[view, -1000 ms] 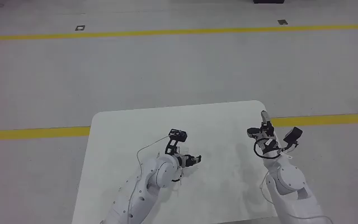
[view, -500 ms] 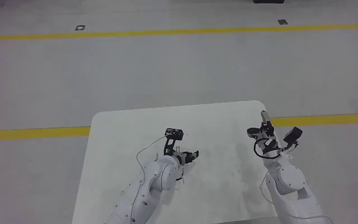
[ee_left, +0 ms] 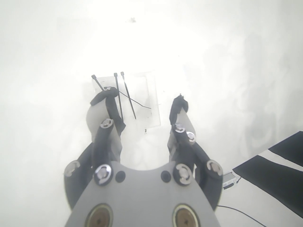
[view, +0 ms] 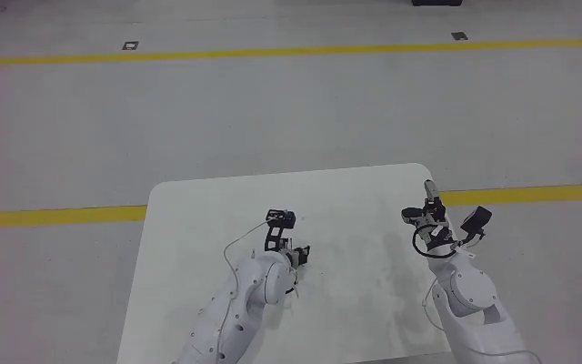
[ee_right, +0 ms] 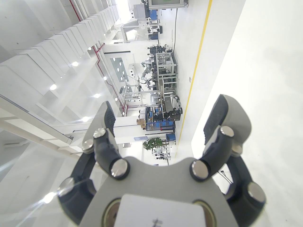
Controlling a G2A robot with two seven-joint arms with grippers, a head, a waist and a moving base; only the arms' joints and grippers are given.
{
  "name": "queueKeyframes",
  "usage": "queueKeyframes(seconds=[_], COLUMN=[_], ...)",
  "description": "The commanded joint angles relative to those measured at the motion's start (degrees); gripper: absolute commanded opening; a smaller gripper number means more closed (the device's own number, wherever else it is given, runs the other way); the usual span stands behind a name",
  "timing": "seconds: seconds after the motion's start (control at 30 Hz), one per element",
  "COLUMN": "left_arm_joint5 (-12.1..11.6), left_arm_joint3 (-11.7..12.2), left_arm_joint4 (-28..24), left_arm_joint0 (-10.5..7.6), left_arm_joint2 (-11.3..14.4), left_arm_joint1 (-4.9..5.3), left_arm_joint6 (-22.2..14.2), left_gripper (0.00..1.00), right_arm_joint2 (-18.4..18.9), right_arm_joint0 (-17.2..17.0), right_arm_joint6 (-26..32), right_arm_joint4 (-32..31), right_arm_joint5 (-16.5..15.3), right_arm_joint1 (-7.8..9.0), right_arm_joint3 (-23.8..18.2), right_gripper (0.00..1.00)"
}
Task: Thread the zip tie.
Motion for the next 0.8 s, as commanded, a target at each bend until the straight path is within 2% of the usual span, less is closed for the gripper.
queueKeyframes(seconds=[0.0, 0.1, 0.37, 0.77], left_arm_joint5=[0.0, 0.0, 0.0, 0.0], left_arm_joint3=[0.7, 2.0, 5.4, 9.6], left_arm_joint4=[0.7, 1.6, 1.2, 3.1], left_arm_joint0=[0.03, 0.13, -0.26, -1.61], left_arm_joint2=[-0.4, -1.2, -2.1, -2.8], left_arm_joint1=[-0.51, -1.32, -3.25, -5.07], left_arm_joint6=[-0.7, -1.3, 0.4, 1.3], left_gripper=[0.07, 0.07, 0.09, 0.07], right_arm_joint2=[0.0, 0.0, 0.0, 0.0], right_arm_joint0=[0.0, 0.0, 0.0, 0.0], right_arm_joint6=[0.0, 0.0, 0.0, 0.0], right_arm_joint4=[0.0, 0.0, 0.0, 0.0], right_arm_joint5=[0.0, 0.0, 0.0, 0.0], right_arm_joint1=[0.0, 0.0, 0.0, 0.0], right_arm_joint3=[0.0, 0.0, 0.0, 0.0], right_gripper=[1.0, 1.0, 1.0, 1.0])
